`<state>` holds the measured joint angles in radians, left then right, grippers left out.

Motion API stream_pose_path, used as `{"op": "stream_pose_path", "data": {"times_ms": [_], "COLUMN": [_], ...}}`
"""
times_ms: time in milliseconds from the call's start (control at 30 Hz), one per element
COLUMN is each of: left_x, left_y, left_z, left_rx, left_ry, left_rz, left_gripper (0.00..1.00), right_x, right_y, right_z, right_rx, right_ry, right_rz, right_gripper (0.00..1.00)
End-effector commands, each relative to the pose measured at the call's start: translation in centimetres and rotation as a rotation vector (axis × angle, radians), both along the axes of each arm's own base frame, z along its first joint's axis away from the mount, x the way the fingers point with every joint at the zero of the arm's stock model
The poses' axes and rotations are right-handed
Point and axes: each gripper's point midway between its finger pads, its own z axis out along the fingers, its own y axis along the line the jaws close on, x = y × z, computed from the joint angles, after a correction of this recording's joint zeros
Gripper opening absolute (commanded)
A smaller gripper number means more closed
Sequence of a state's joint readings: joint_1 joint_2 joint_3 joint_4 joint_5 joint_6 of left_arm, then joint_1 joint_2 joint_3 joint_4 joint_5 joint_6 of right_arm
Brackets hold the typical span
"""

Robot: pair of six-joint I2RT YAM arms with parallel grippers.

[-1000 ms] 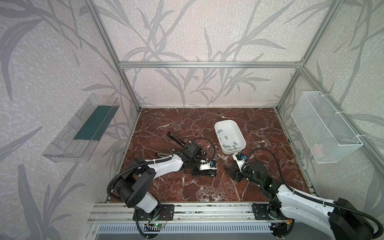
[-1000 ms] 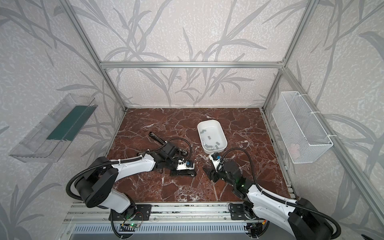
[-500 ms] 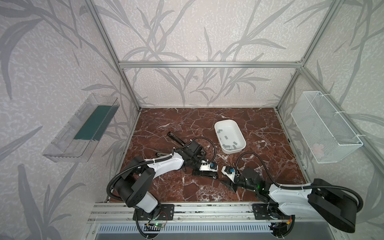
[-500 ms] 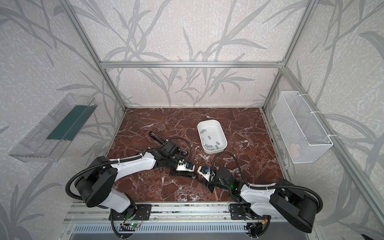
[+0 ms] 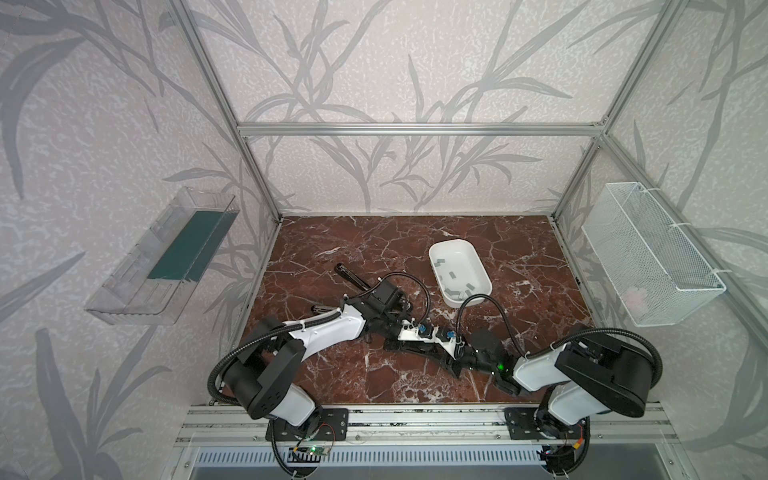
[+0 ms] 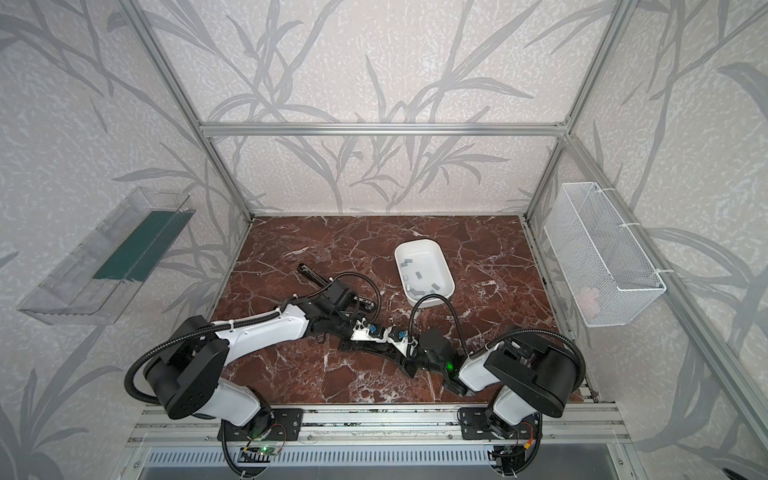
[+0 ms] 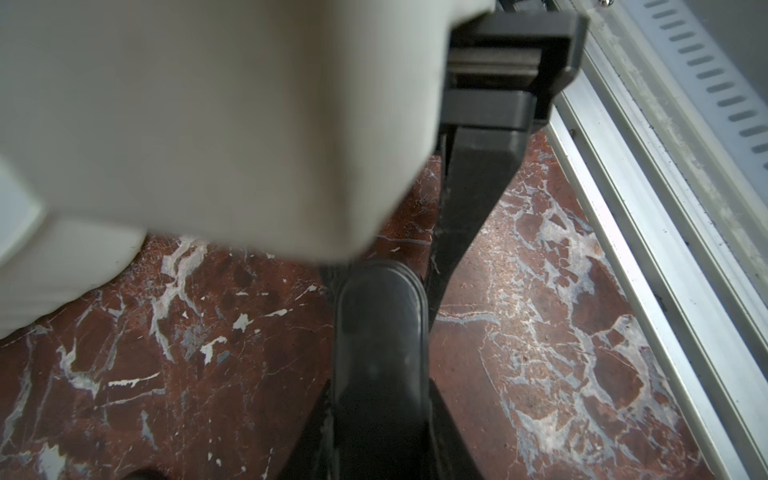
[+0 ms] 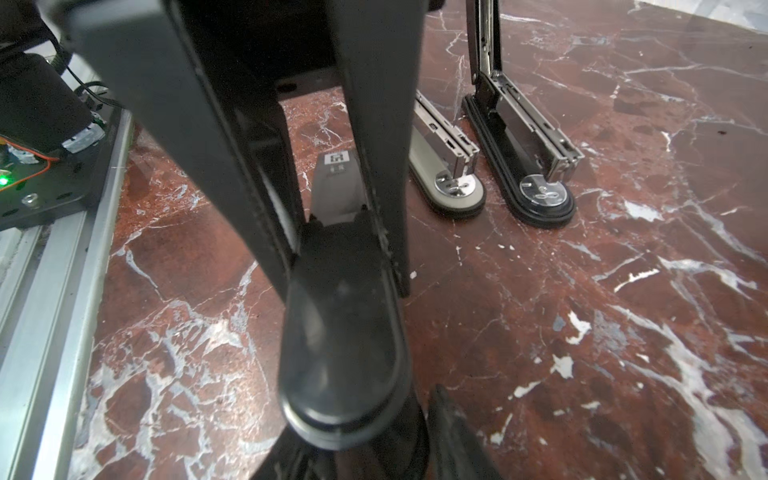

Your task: Load the staples into the stapler

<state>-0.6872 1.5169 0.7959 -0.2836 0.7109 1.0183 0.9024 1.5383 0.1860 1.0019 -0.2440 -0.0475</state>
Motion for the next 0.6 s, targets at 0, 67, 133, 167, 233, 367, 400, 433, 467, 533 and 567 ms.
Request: {"op": "stream_pose_path", "data": {"times_ms": [0, 67, 133, 167, 233, 367, 400, 433, 467, 533, 567], "left_x": [-0.89, -0.88, -0.82, -0.86, -0.92, -0.98, -1.02, -1.03, -1.06, -1.25, -1.41], "left_y": [-0.77, -0.79, -0.84, -0.81, -0.77, -0.64, -0.58, -0.58, -0.53, -0.54, -0.62], "left_z": [1.63, 1.56, 1.61, 1.49, 1.44, 1.22, 1.11, 1.04, 0.91, 0.93, 1.04], "left_rx": [-0.079, -0.078, -0.079, -0.077, -0.076, -0.074, -0.071, -0.070, -0.068, -0.076, -0.083], "left_ry": [-0.013, -0.011, -0.013, -0.009, -0.009, -0.005, -0.004, -0.003, -0.002, 0.002, 0.004], "left_rz": [-0.064, -0.064, -0.064, -0.064, -0.064, -0.062, -0.061, -0.060, -0.058, -0.065, -0.073], "left_gripper": [0.00, 0.00, 0.00, 0.00, 0.00, 0.00, 0.00, 0.00, 0.00, 0.00, 0.00], "right_x": [0.48, 0.31, 0.16, 0.12, 0.03, 0.08, 0.02, -0.04, -0.12, -0.19, -0.26], "right_y": [1.30, 1.46, 1.43, 1.43, 1.59, 1.68, 1.58, 1.54, 1.51, 1.70, 1.80], "right_z": [2.56, 2.73, 2.94, 3.11, 3.22, 3.12, 3.23, 3.38, 3.46, 3.50, 3.39], "right_rx": [0.085, 0.099, 0.120, 0.131, 0.141, 0.141, 0.147, 0.151, 0.152, 0.140, 0.128], "right_ry": [-0.051, -0.044, -0.044, -0.048, -0.046, -0.039, -0.041, -0.044, -0.043, -0.035, -0.026], "right_rz": [0.014, 0.023, 0.025, 0.026, 0.033, 0.033, 0.032, 0.033, 0.036, 0.047, 0.052], "right_gripper": [0.39, 0.37, 0.36, 0.34, 0.30, 0.20, 0.19, 0.19, 0.18, 0.13, 0.11]}}
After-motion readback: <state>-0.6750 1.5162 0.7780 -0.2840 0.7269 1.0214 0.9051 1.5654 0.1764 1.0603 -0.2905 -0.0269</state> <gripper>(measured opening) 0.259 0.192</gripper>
